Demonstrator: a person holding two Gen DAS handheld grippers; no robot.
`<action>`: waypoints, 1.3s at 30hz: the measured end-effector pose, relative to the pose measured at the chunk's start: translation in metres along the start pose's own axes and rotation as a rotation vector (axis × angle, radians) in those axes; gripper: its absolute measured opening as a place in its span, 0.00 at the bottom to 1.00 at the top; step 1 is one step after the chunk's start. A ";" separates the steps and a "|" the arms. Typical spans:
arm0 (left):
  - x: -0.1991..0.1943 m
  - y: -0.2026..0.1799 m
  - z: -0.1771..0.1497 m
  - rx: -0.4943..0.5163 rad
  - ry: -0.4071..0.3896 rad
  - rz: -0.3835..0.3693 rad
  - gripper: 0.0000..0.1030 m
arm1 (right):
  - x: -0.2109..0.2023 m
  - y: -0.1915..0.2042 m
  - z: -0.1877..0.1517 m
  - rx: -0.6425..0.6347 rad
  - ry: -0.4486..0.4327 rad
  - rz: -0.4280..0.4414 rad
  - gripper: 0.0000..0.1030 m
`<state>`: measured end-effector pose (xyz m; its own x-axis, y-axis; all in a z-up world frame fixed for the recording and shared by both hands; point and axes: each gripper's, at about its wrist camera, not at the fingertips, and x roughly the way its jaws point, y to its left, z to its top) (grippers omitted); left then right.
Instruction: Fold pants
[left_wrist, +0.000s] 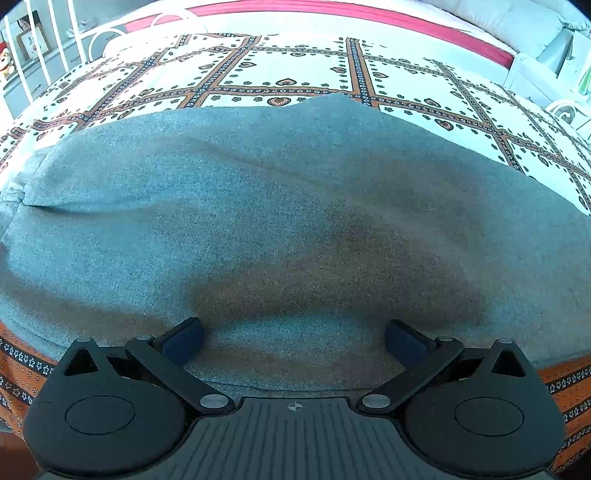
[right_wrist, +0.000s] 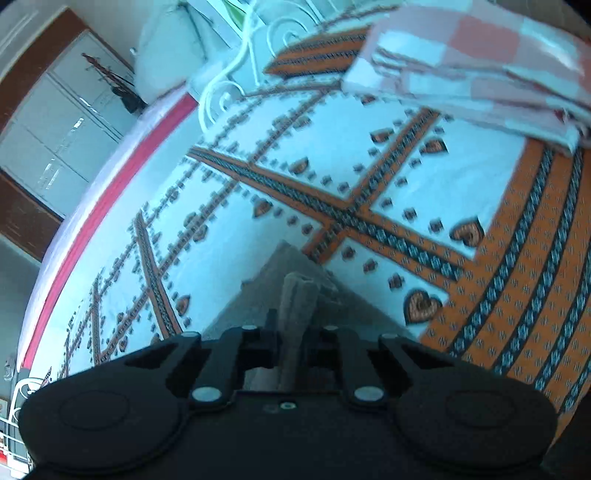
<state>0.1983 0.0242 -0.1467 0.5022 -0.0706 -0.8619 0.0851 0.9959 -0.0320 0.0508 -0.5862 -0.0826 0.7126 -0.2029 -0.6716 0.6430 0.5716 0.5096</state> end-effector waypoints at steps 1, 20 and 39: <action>0.000 0.000 0.000 0.000 0.000 -0.001 1.00 | -0.006 0.009 0.004 -0.044 -0.034 0.035 0.01; 0.000 -0.001 0.000 -0.003 -0.004 0.004 1.00 | 0.004 -0.006 -0.006 -0.253 0.057 -0.083 0.02; -0.031 0.021 0.028 -0.074 -0.110 -0.038 1.00 | -0.045 0.096 -0.060 -0.577 -0.009 0.120 0.48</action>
<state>0.2092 0.0457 -0.1065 0.5919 -0.1099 -0.7985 0.0439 0.9936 -0.1042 0.0635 -0.4739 -0.0355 0.7751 -0.1151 -0.6212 0.3027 0.9307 0.2053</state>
